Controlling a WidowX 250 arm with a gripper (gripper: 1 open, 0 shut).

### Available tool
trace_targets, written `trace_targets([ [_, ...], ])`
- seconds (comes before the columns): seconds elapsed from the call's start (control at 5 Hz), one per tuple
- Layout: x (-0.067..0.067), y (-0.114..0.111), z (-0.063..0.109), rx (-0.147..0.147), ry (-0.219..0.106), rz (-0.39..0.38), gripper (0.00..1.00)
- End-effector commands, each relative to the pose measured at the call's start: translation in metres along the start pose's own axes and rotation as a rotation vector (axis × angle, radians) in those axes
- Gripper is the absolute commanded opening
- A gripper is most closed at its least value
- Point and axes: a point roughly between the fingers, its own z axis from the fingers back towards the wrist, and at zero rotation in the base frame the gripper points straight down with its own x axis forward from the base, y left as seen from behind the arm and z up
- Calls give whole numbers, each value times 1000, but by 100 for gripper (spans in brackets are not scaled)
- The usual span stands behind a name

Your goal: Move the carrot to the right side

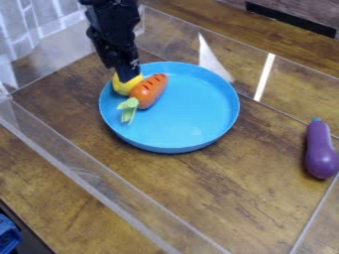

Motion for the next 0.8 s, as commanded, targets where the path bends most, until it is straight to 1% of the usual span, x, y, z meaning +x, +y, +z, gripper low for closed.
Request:
trace_targets([
  [0.0, 9, 5, 21, 42, -63, -13, 0],
  [0.2, 9, 4, 20, 42, -63, -21, 0],
  [0.4, 11, 1, 11, 35, -66, -34, 100],
  [0.6, 13, -3, 3, 28, -70, -49, 100],
])
